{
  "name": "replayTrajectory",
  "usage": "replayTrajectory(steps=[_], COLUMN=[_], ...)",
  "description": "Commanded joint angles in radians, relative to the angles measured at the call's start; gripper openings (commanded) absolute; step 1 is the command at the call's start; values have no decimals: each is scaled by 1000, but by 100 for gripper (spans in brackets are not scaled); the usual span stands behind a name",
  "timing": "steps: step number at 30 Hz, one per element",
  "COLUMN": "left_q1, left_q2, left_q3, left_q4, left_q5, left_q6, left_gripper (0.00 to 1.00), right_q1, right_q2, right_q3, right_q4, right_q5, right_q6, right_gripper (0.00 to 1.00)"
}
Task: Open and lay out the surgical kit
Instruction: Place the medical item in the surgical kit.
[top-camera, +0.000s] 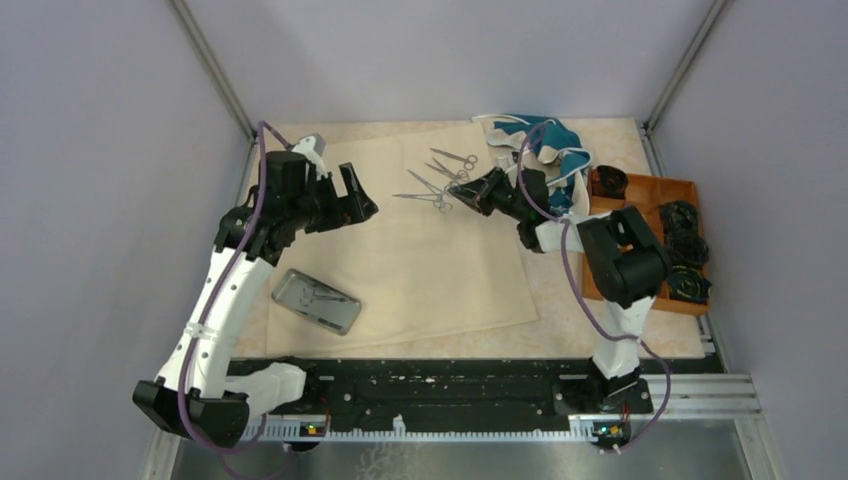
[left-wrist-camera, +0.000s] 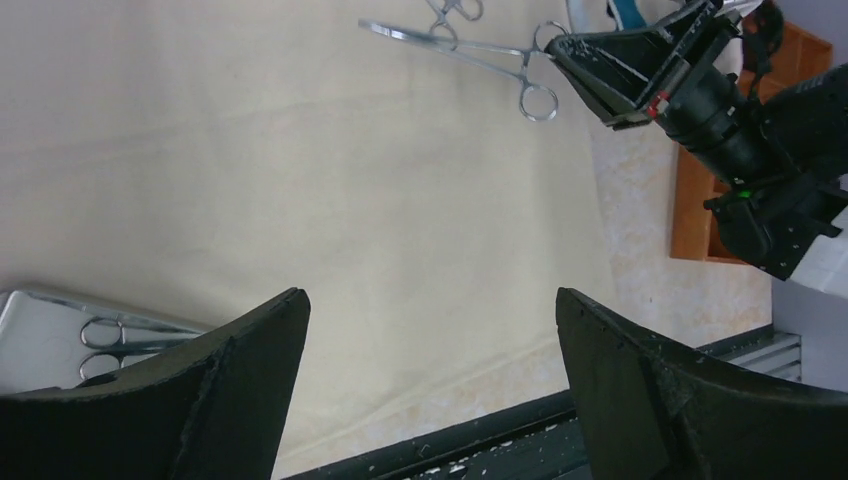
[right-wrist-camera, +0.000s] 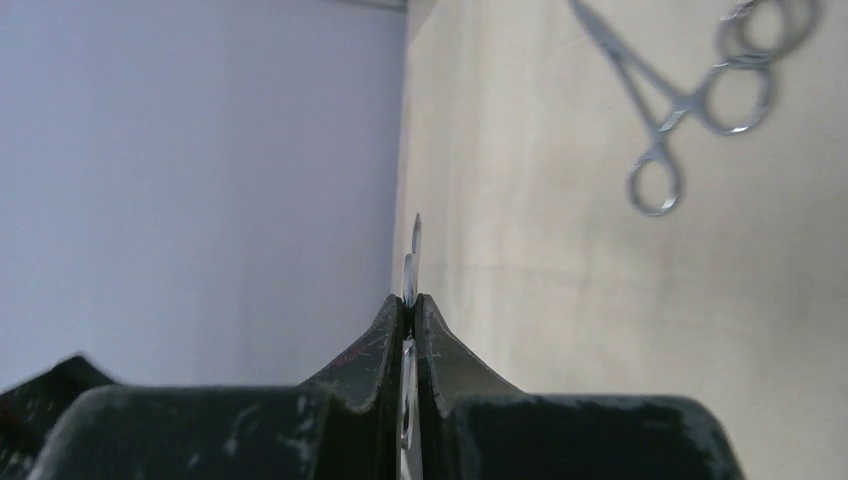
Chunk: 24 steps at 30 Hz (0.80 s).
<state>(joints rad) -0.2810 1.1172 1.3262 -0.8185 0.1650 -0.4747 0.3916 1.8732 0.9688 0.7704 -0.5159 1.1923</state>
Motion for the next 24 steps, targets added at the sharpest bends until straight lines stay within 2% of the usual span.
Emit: replayTrajectory(steps=[1,4,9,15,24], left_q1=[2,3,15,64,75], left_q2=[36,62,85,98,107], left_q3=[-2,-5,-8,-10,-19], left_q4=[-51,-68,-66,-41,-35], left_q5=[-34,-6,6,63,78], left_q6=[40,79,130,170,197], left_gripper=[98,98,98,98,98], right_q1=[38,42,43,48,54], right_q2=[148,238,312,413,457], right_q3=[66,139,193,251,246], right_q4=[308,343,287,317,381], right_q5=[341,449,562,548,555], right_q6=[156,177,195,235,273], right_gripper=[0,0,0,0,0])
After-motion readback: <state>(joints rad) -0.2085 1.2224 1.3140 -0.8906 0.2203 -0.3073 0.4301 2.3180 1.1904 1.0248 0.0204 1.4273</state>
